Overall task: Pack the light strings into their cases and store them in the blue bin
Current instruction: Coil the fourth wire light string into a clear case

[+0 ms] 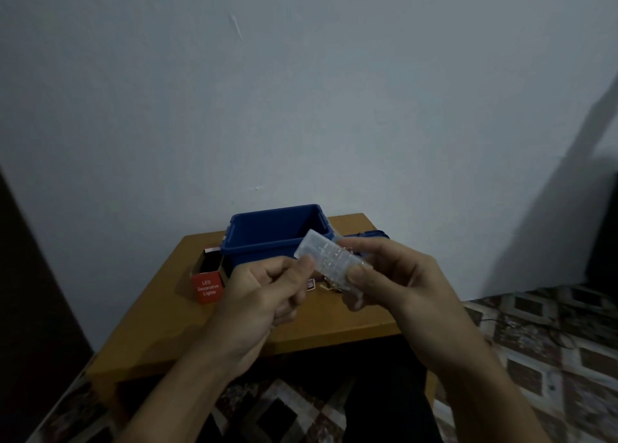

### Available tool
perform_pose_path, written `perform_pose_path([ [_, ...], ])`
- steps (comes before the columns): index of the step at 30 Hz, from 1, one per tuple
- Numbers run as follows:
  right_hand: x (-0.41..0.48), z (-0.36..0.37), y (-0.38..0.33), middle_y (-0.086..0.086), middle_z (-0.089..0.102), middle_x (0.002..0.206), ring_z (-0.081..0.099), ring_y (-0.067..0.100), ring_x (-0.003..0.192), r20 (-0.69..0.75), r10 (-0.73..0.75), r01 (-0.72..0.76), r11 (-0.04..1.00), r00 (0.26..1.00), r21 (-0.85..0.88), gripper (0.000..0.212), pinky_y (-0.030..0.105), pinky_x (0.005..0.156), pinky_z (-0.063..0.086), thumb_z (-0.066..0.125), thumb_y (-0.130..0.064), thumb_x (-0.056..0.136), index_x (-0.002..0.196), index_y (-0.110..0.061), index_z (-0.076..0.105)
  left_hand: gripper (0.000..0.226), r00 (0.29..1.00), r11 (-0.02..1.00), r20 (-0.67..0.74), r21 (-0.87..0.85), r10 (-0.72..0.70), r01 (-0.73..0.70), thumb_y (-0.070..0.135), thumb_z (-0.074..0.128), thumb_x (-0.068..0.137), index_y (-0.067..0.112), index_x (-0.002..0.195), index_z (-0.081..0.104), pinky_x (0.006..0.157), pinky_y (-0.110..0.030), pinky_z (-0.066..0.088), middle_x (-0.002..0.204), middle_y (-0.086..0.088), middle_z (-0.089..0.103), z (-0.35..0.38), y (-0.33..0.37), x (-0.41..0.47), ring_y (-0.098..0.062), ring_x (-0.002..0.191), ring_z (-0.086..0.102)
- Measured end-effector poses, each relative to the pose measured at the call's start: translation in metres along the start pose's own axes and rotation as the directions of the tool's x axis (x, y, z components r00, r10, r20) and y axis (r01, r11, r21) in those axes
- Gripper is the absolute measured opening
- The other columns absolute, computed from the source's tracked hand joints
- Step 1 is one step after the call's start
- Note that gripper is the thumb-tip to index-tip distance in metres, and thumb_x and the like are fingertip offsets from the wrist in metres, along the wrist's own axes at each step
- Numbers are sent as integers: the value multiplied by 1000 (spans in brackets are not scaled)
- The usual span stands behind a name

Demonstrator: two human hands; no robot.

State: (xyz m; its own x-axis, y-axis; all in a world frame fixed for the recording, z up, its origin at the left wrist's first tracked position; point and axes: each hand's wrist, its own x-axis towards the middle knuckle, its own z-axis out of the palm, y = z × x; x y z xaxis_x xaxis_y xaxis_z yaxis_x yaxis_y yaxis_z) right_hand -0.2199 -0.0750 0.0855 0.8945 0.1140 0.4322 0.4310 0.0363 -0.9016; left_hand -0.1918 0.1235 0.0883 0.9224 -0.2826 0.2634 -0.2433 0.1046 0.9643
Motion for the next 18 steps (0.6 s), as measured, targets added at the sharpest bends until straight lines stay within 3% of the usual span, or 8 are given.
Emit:
perform_pose_path([
  [3, -1, 0, -2, 15, 69, 86, 69, 25, 74, 25, -44, 45, 997, 999, -62, 32, 33, 72, 59, 63, -18, 94, 125, -22, 66, 49, 998, 994, -28, 98, 57, -54, 39, 63, 89, -4, 66, 58, 46, -22, 27, 56, -13, 34, 3, 6, -2, -21, 49, 24],
  [9, -2, -6, -5, 15, 65, 85, 69, 23, 77, 97, -37, 52, 986, 995, -158, 42, 34, 75, 59, 61, -12, 98, 133, -35, 60, 57, 992, 929, 29, 349, 125, -127, 48, 60, 95, 4, 59, 59, 60, -39, 35, 49, -6, 40, 6, 19, -3, -24, 52, 33],
  [15, -3, -10, -8, 17, 67, 81, 69, 27, 73, 107, -43, 58, 987, 993, -147, 34, 35, 72, 59, 62, -10, 97, 124, -31, 65, 48, 987, 866, 56, 474, 149, -158, 42, 60, 94, 12, 57, 63, 54, -22, 35, 47, 9, 46, 7, 26, -4, -3, 46, 39],
  [18, -3, -10, -8, 16, 67, 82, 69, 28, 74, 108, -34, 48, 990, 994, -136, 34, 35, 73, 59, 62, -10, 97, 124, -30, 65, 44, 986, 857, 58, 487, 160, -167, 38, 60, 94, 19, 54, 62, 56, -21, 35, 49, 9, 49, 7, 27, -4, -2, 48, 42],
])
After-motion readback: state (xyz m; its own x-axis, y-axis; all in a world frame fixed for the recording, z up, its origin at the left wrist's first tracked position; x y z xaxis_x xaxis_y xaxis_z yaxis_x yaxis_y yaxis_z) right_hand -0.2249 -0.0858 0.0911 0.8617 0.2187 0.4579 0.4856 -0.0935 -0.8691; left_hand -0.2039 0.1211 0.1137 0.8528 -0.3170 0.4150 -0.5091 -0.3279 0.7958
